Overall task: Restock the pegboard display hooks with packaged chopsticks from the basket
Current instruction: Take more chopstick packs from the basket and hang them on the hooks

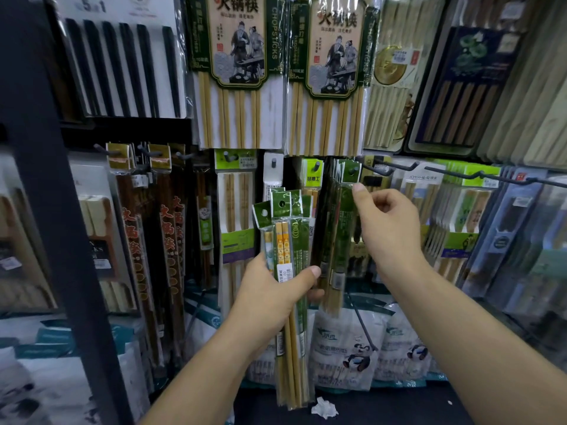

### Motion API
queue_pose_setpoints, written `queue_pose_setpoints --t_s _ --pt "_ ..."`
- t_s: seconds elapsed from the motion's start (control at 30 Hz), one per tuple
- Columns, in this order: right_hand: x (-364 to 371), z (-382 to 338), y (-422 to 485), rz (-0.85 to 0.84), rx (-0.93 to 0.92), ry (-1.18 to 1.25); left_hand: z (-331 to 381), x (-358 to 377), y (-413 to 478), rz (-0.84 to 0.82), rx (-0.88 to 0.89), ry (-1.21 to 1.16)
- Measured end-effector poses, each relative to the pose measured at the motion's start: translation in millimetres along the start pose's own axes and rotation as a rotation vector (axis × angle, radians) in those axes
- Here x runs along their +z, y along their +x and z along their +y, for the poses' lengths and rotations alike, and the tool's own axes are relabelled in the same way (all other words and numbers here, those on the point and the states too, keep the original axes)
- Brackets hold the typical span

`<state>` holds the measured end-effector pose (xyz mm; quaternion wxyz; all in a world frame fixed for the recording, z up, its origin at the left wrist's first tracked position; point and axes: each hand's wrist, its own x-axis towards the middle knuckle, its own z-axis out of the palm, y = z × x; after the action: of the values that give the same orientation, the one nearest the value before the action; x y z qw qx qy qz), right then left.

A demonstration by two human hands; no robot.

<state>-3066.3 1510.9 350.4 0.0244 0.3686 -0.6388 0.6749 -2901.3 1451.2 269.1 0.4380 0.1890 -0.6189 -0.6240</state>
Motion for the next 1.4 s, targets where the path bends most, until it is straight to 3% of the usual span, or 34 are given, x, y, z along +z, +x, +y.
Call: queue_pose_setpoints --t_s 0.07,0.27,0.9,1.07,1.17,1.4 --pt "-4 0 -9 -0.034 -0.002 0.001 -2 0 1 0.013 0.013 0.06" --pt "-11 -8 -39 -0.37 -0.099 0.095 2 8 1 -0.037 0.07 0.092" --pt "-30 -6 -36 -0.394 -0.078 0.13 4 42 -4 -0.126 0.076 0.02" --pt "-39 -14 -16 -0.202 -0.021 0.185 0 44 0 -0.04 0.07 0.047" --pt "-45 -20 6 -0.059 0.025 0.246 0 44 1 -0.018 0.003 -0.065" --pt "-42 -13 27 -0.018 0.057 0.178 4 48 0 -0.025 -0.001 -0.064"
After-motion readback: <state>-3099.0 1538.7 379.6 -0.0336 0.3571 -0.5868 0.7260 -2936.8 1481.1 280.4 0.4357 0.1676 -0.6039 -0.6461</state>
